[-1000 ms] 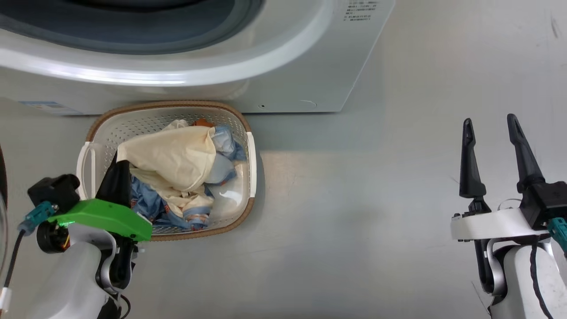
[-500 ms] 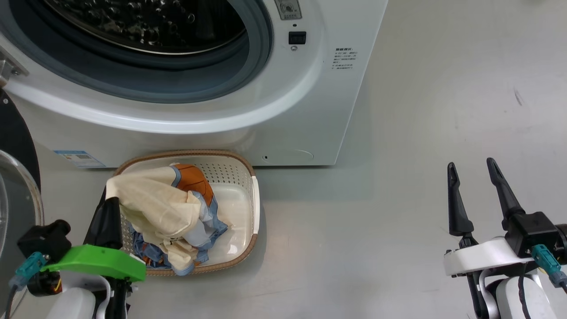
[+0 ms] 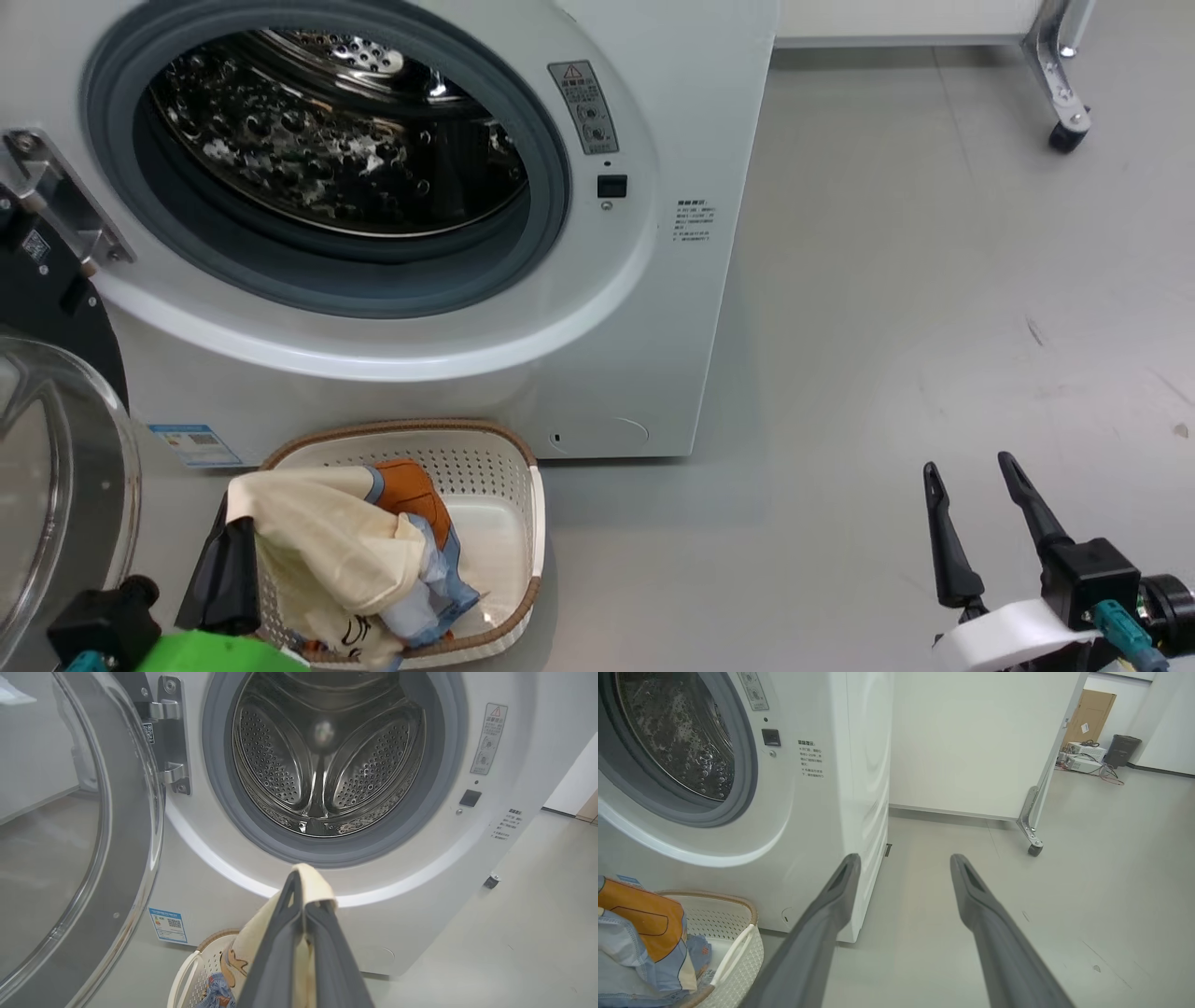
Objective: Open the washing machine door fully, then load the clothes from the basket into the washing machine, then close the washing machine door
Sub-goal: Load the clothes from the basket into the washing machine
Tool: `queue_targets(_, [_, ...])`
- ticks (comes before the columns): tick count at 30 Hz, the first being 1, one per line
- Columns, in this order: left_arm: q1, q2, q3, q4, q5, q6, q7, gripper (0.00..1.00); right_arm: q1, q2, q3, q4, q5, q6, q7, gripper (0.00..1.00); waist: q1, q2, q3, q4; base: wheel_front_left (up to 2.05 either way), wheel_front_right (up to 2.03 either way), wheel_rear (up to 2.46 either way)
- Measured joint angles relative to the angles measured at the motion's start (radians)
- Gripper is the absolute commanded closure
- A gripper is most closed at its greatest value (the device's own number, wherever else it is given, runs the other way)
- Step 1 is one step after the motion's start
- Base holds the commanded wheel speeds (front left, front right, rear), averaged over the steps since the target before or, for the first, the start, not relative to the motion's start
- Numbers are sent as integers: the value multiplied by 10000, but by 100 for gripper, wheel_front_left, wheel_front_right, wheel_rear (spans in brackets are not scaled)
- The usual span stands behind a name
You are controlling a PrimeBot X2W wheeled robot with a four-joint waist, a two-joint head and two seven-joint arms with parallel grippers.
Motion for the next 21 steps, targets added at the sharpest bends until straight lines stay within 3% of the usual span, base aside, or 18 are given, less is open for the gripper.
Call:
queue_targets(10, [1501,-297,188,-1358,568,58,-2,100,723,-13,69,-12,0,173,0,0,0,0,-1151,-182,0,0,0])
queue_targets(21, [2293,-437,339,-2217,777,96,0,100,846,-61,69,-146,0,278,0,0,0,0,-1348,-380,0,0,0])
